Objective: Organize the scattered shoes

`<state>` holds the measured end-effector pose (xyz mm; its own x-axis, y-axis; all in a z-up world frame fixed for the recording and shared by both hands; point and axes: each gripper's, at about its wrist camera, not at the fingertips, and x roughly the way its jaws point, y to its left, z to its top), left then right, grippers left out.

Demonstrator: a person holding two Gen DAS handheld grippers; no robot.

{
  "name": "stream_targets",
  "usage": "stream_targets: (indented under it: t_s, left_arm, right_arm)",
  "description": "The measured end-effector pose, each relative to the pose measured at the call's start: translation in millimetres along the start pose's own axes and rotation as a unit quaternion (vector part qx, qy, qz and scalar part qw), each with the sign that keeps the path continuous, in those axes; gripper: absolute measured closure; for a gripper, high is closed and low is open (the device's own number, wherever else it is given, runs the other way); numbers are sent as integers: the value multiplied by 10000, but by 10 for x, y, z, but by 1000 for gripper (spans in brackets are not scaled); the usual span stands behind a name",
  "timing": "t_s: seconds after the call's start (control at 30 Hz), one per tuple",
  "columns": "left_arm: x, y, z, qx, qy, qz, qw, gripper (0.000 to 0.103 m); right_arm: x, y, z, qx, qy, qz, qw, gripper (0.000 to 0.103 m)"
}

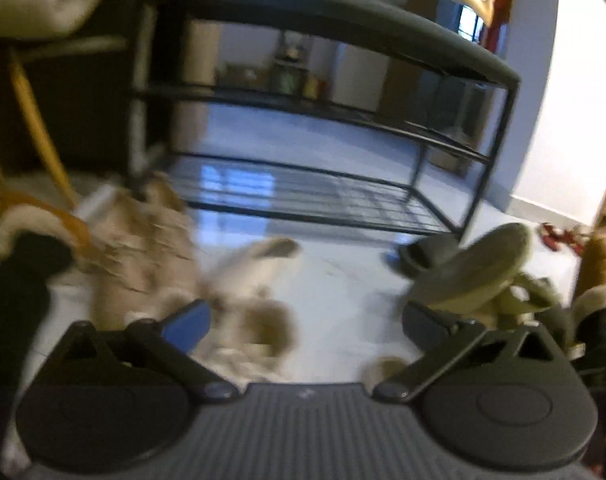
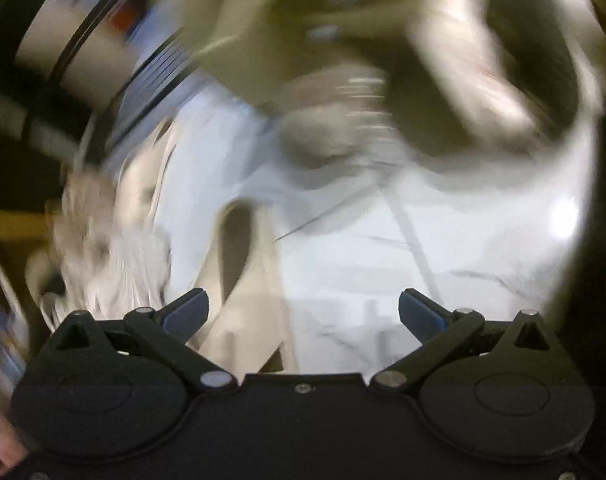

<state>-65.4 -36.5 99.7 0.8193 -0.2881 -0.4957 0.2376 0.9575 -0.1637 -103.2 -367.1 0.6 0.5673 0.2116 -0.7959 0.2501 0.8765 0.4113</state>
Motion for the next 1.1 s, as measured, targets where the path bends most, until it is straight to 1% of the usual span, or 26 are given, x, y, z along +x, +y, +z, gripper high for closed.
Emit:
stream_targets:
  t_s: [0.03, 0.07, 0.13, 0.17, 0.2, 0.23, 0.27, 0.3, 0.37, 0.43, 0.5, 0.53, 0.57, 0.67, 0.77, 0.8, 0.83, 0.87, 0.93, 0.97, 1.0, 1.03, 1.1]
  left_arm:
    - [-74, 109, -13, -57, 15, 65, 10000, 1]
    - [-53, 209, -45, -238, 102, 218, 9994, 1]
    - [27, 352, -78, -620, 254, 414, 9969, 1]
    - [40, 394, -83, -694, 270, 457, 9962, 1]
    - [34, 426, -88, -700, 266, 477, 9961, 1]
    - [28, 457, -94, -705, 262, 497, 9959, 1]
    - [27, 487, -100, -709, 259, 515, 9958, 1]
    - [49, 507, -110, -699, 256, 525, 9958, 1]
    - [63, 537, -133, -694, 284, 507, 9959, 1]
    - [110, 543, -146, -703, 337, 473, 9958, 1]
    - [136, 555, -168, -688, 397, 416, 9960, 1]
    - [149, 563, -183, -707, 434, 392, 9958, 1]
    - [161, 571, -197, -727, 468, 372, 9956, 1]
    - [180, 591, -210, -775, 513, 391, 9949, 1]
    - [217, 606, -228, -807, 572, 438, 9941, 1]
    - [226, 605, -234, -801, 592, 441, 9940, 1]
    - [234, 603, -239, -796, 612, 444, 9940, 1]
    - [242, 601, -244, -789, 630, 448, 9939, 1]
    - [269, 586, -230, -714, 635, 469, 9943, 1]
    - [300, 569, -201, -614, 624, 501, 9949, 1]
    - [355, 544, -152, -474, 620, 493, 9957, 1]
    - [481, 508, -66, -340, 710, 362, 9962, 1]
    - [733, 434, 107, -72, 890, 98, 9960, 1]
  right_arm:
    - [72, 174, -30, -326, 56, -6, 9995, 0]
    - [149, 343, -60, -644, 118, -36, 9978, 0]
    - [394, 621, -139, -1155, 342, -463, 9916, 0]
    - [518, 756, -181, -1413, 452, -698, 9865, 0]
    - [652, 858, -238, -1693, 538, -1070, 9783, 0]
    - [733, 910, -280, -1901, 582, -1254, 9720, 0]
    - [814, 963, -323, -2106, 626, -1437, 9649, 2]
    - [886, 1010, -360, -2288, 664, -1596, 9580, 8]
    - [912, 1025, -357, -2342, 684, -1621, 9561, 9]
    - [891, 995, -329, -2283, 724, -1639, 9570, 11]
    - [880, 943, -301, -2232, 708, -1736, 9566, 14]
    - [875, 888, -269, -2147, 697, -1814, 9571, 14]
    - [836, 767, -212, -1923, 677, -1966, 9591, 15]
    - [771, 560, -117, -1554, 656, -2158, 9618, 14]
    - [684, 293, -12, -1295, 691, -2163, 9652, 13]
    - [653, 232, 5, -1184, 733, -2031, 9692, 13]
    - [569, 156, 32, -927, 716, -1769, 9772, 12]
    - [512, 129, 43, -800, 662, -1612, 9814, 9]
    - [218, 12, 87, -292, 366, -745, 9961, 6]
    - [67, -51, 105, -53, 213, -285, 9994, 3]
    - [-64, -118, 105, 100, 97, 83, 9999, 1]
    - [-195, -186, 105, 253, -19, 451, 9987, 1]
    - [-474, -377, 71, 476, -239, 1178, 9916, 0]
